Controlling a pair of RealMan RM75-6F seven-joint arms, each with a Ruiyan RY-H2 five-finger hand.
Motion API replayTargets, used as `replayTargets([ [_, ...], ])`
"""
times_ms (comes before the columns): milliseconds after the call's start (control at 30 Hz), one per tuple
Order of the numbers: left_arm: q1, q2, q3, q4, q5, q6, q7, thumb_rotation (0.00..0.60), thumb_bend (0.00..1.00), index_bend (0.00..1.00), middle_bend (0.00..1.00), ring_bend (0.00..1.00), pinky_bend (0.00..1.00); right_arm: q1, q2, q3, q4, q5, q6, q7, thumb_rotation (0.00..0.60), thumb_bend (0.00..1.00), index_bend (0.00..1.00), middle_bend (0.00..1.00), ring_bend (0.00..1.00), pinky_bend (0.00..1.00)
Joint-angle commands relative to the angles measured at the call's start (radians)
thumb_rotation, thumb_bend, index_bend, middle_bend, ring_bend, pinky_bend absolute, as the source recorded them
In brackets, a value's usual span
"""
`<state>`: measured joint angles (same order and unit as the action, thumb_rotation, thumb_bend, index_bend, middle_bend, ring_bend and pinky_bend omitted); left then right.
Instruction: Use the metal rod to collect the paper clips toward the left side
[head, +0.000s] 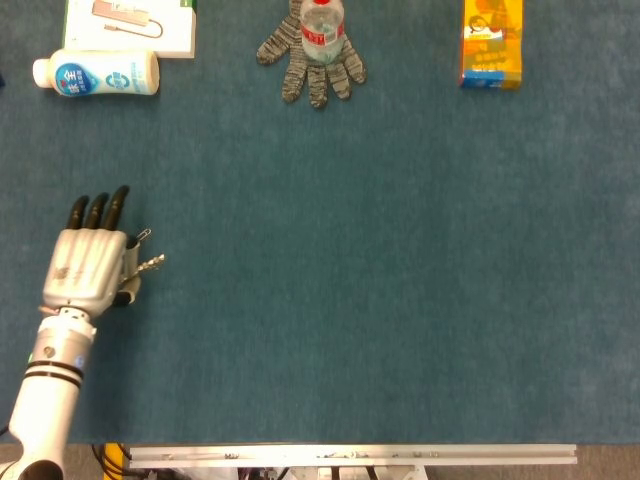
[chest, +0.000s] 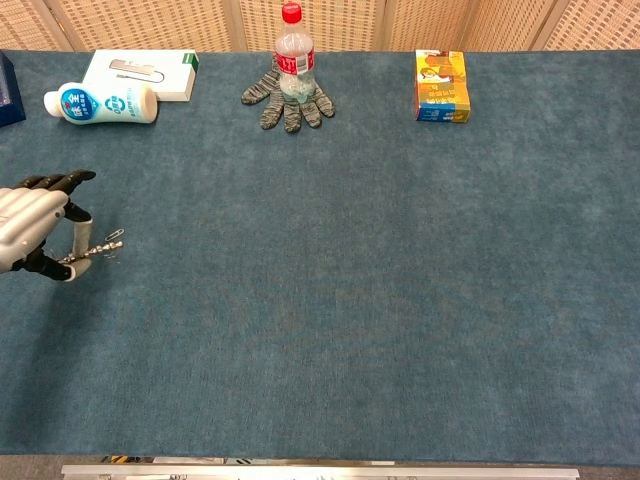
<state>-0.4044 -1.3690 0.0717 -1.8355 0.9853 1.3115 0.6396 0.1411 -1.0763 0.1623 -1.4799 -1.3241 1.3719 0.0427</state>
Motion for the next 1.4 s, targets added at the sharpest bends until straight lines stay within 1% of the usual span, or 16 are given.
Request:
replayTargets([
  [33,0.013,0.009,0.002,0.003,0.001,0.007,-0.013,0.600,0.31,0.65,0.00,0.00,0.00,0.001,-0.001,0.000,0.000,0.000,-0.001,-0.002,0.600,0.00,0.31,0.06,0.00,0.00],
  [133,0.026,0.017,-0.002,0.012,-0.002,0.010,-0.027,0.600,0.31,0.65,0.00,0.00,0.00,0.002,-0.002,-0.001,-0.001,0.000,-0.002,-0.004,0.600,0.00,0.31,0.06,0.00,0.00],
  [200,0.033,0.022,-0.008,0.021,-0.007,0.011,-0.035,0.600,0.32,0.63,0.00,0.00,0.00,0.002,-0.002,-0.002,-0.003,-0.001,-0.002,-0.006,0.600,0.00,0.31,0.06,0.00,0.00],
  [233,0.037,0.024,-0.011,0.026,-0.016,0.009,-0.036,0.600,0.32,0.60,0.00,0.00,0.00,0.002,-0.002,-0.002,-0.004,-0.001,-0.002,-0.007,0.600,0.00,0.31,0.06,0.00,0.00],
  [300,0.041,0.030,-0.014,0.026,-0.037,0.005,-0.029,0.600,0.32,0.50,0.00,0.00,0.00,0.002,-0.002,-0.002,-0.006,-0.001,-0.002,-0.009,0.600,0.00,0.31,0.06,0.00,0.00],
  [333,0.042,0.033,-0.014,0.024,-0.047,0.003,-0.022,0.600,0.32,0.46,0.00,0.00,0.00,0.002,-0.001,-0.003,-0.007,-0.001,-0.002,-0.010,0.600,0.00,0.31,0.06,0.00,0.00],
  [400,0.044,0.041,-0.015,0.016,-0.070,-0.002,-0.006,0.600,0.32,0.34,0.00,0.00,0.00,0.002,0.000,-0.003,-0.009,0.001,-0.003,-0.013,0.600,0.00,0.31,0.06,0.00,0.00],
  [467,0.047,0.047,-0.017,0.008,-0.084,-0.003,0.000,0.600,0.32,0.24,0.00,0.00,0.00,0.001,0.001,-0.003,-0.012,0.002,-0.002,-0.017,0.600,0.00,0.31,0.06,0.00,0.00],
  [567,0.057,0.055,-0.024,0.001,-0.084,0.005,-0.015,0.600,0.32,0.17,0.00,0.00,0.00,0.000,0.003,-0.003,-0.018,0.001,0.000,-0.020,0.600,0.00,0.31,0.06,0.00,0.00],
  [700,0.078,0.070,-0.043,-0.001,-0.057,0.033,-0.067,0.600,0.32,0.17,0.00,0.00,0.00,-0.004,0.005,-0.006,-0.027,0.001,0.005,-0.025,0.600,0.00,0.31,0.06,0.00,0.00],
  [867,0.110,0.107,-0.076,0.009,0.018,0.091,-0.166,0.600,0.32,0.18,0.00,0.00,0.00,-0.016,0.008,-0.010,-0.046,0.005,0.021,-0.041,0.600,0.00,0.31,0.06,0.00,0.00],
  [1000,0.134,0.142,-0.098,0.017,0.085,0.140,-0.231,0.600,0.32,0.22,0.00,0.00,0.00,-0.031,0.008,-0.014,-0.071,0.016,0.040,-0.074,0.600,0.00,0.31,0.06,0.00,0.00],
  [1133,0.153,0.185,-0.093,0.028,0.167,0.165,-0.277,0.600,0.32,0.26,0.02,0.00,0.00,-0.048,0.006,-0.026,-0.109,0.030,0.053,-0.120,0.600,0.00,0.31,0.07,0.00,0.00],
  [1267,0.170,0.217,-0.086,0.038,0.238,0.191,-0.294,0.600,0.32,0.29,0.07,0.00,0.00,-0.066,0.009,-0.042,-0.157,0.046,0.059,-0.164,0.600,0.00,0.31,0.07,0.00,0.00],
  [1400,0.190,0.235,-0.081,0.054,0.286,0.225,-0.272,0.600,0.32,0.31,0.11,0.03,0.03,-0.083,0.016,-0.054,-0.199,0.062,0.063,-0.194,0.600,0.00,0.31,0.07,0.00,0.00],
])
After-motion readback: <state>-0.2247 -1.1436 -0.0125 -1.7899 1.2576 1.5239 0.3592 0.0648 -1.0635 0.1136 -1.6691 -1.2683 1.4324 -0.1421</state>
